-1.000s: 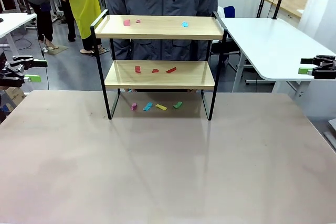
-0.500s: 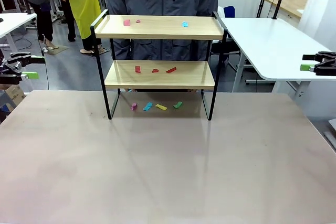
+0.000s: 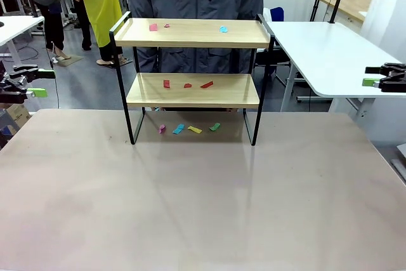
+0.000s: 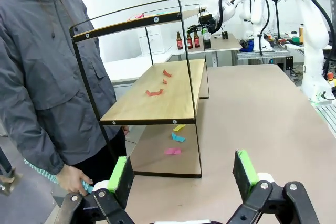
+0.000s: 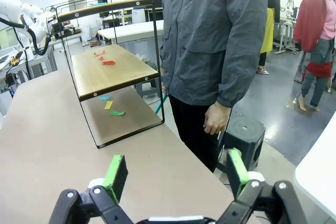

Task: Clean the shelf.
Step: Pick up the Duster handed by the human.

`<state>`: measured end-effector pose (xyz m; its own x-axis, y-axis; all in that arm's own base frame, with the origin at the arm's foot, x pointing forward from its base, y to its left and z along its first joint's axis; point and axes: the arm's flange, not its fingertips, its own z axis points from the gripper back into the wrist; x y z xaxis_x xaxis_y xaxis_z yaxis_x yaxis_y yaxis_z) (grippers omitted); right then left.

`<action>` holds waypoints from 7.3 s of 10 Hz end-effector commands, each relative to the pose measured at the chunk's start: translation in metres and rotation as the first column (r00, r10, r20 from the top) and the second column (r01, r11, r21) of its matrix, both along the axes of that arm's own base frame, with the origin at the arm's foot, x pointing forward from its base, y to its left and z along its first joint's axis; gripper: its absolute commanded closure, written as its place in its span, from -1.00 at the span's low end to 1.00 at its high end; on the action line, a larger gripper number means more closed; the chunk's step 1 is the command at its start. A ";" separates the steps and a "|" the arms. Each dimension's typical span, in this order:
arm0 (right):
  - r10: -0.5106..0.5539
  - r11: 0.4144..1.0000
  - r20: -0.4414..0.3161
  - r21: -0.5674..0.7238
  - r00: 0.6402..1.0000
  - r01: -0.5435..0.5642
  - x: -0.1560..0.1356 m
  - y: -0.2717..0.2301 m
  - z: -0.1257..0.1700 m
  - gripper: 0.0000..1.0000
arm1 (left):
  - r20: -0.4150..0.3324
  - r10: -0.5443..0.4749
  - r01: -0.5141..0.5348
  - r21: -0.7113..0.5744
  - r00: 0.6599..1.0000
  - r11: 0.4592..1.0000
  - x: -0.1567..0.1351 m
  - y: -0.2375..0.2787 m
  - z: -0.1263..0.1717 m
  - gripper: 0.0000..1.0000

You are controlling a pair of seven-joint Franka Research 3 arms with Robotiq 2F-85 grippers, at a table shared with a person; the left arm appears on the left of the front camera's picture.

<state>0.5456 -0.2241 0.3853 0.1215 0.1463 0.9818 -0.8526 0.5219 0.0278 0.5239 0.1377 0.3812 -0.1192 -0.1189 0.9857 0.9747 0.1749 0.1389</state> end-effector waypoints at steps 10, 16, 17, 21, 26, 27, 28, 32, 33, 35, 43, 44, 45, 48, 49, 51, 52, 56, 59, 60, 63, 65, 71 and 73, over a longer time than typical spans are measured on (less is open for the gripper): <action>0.001 1.000 0.003 0.000 1.000 -0.001 0.000 0.001 0.002 -1.00 | 0.002 -0.006 0.006 0.007 1.000 1.000 -0.001 0.000 0.002 -1.00; 0.001 1.000 0.003 0.000 1.000 -0.001 0.000 0.001 0.002 -1.00 | 0.002 -0.006 0.006 0.007 1.000 1.000 -0.001 0.000 0.002 -1.00; 0.001 1.000 0.003 0.000 1.000 -0.001 0.000 0.001 0.002 -1.00 | 0.002 -0.006 0.006 0.007 1.000 1.000 -0.001 0.000 0.002 -1.00; 0.001 1.000 0.003 0.000 1.000 -0.001 0.000 0.001 0.002 -1.00 | 0.002 -0.006 0.006 0.007 1.000 1.000 -0.001 0.000 0.002 -1.00; 0.001 1.000 0.003 0.000 1.000 -0.001 0.000 0.001 0.002 -1.00 | -0.211 0.326 -0.315 0.082 0.922 0.945 -0.018 -0.051 0.117 -1.00; 0.001 1.000 0.003 0.000 1.000 -0.001 0.000 0.001 0.002 -1.00 | -0.200 0.363 -0.350 0.101 0.910 0.931 -0.027 -0.064 0.148 -1.00; 0.001 1.000 0.003 0.000 1.000 -0.001 0.000 0.001 0.002 -1.00 | -0.259 0.467 -0.432 0.182 0.846 0.883 -0.044 -0.084 0.179 -1.00; 0.001 1.000 0.003 0.000 1.000 -0.001 0.000 0.001 0.002 -1.00 | -0.221 0.773 -0.709 0.309 0.595 0.634 -0.083 -0.166 0.216 -1.00; 0.001 1.000 0.003 0.000 1.000 -0.001 0.000 0.001 0.002 -1.00 | -0.158 0.786 -0.713 0.344 0.598 0.611 -0.090 -0.180 0.217 -1.00; 0.001 1.000 0.003 0.000 1.000 -0.001 0.000 0.001 0.002 -1.00 | -0.109 0.801 -0.709 0.406 0.589 0.576 -0.088 -0.183 0.213 -1.00; 0.001 1.000 0.003 0.000 1.000 -0.001 0.000 0.001 0.002 -1.00 | -0.043 0.892 -0.741 0.539 0.451 0.400 -0.101 -0.224 0.241 -1.00; 0.001 1.000 0.003 0.000 1.000 -0.001 0.000 0.001 0.002 -1.00 | -0.075 0.902 -0.700 0.604 0.426 0.381 -0.100 -0.229 0.246 -1.00; 0.001 1.000 0.003 0.000 1.000 -0.001 0.000 0.001 0.002 -1.00 | -0.124 0.906 -0.641 0.668 0.405 0.378 -0.097 -0.231 0.246 -1.00; 0.001 1.000 0.003 0.000 1.000 -0.001 0.000 0.001 0.002 -1.00 | -0.221 0.915 -0.597 0.702 0.337 0.390 -0.092 -0.226 0.245 -1.00; 0.001 1.000 0.003 0.000 1.000 -0.001 0.000 0.001 0.002 -1.00 | -0.237 0.912 -0.585 0.706 0.336 0.399 -0.090 -0.226 0.243 -1.00; 0.001 1.000 0.003 0.000 1.000 -0.001 0.000 0.001 0.002 -1.00 | -0.255 0.920 -0.590 0.708 0.298 0.387 -0.083 -0.225 0.226 -1.00; 0.001 1.000 0.003 0.000 1.000 -0.001 0.000 0.001 0.002 -1.00 | -0.240 0.938 -0.615 0.709 0.250 0.345 -0.080 -0.222 0.215 -1.00; 0.001 1.000 0.003 0.000 1.000 -0.001 0.000 0.001 0.002 -1.00 | -0.227 0.953 -0.623 0.722 0.199 0.302 -0.073 -0.217 0.182 -1.00; 0.001 1.000 0.003 0.000 1.000 -0.001 0.000 0.001 0.002 -1.00 | -0.209 0.960 -0.618 0.734 0.188 0.281 -0.070 -0.219 0.173 -1.00; 0.001 1.000 0.003 0.000 1.000 -0.001 0.000 0.001 0.002 -1.00 | -0.179 0.968 -0.613 0.749 0.175 0.249 -0.068 -0.220 0.171 -0.20; 0.001 1.000 0.003 0.000 1.000 -0.001 0.000 0.001 0.002 -1.00 | -0.172 0.971 -0.601 0.763 0.163 0.237 -0.067 -0.220 0.167 1.00; 0.001 1.000 0.003 0.000 1.000 -0.001 0.000 0.001 0.002 -1.00 | -0.185 0.969 -0.595 0.765 0.166 0.248 -0.065 -0.221 0.166 1.00; 0.001 1.000 0.003 0.000 1.000 -0.001 0.000 0.001 0.002 -1.00 | -0.185 0.973 -0.610 0.758 0.137 0.231 -0.064 -0.225 0.162 1.00; 0.001 1.000 0.003 0.000 1.000 -0.001 0.000 0.001 0.002 -1.00 | -0.202 0.965 -0.593 0.762 0.166 0.261 -0.065 -0.219 0.162 1.00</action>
<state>0.5452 -0.2256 0.3847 0.1227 0.1461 0.9816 -0.8514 0.5237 0.0285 0.4587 -0.0821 0.5442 0.8261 -0.1466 0.5441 0.1626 0.9865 0.0190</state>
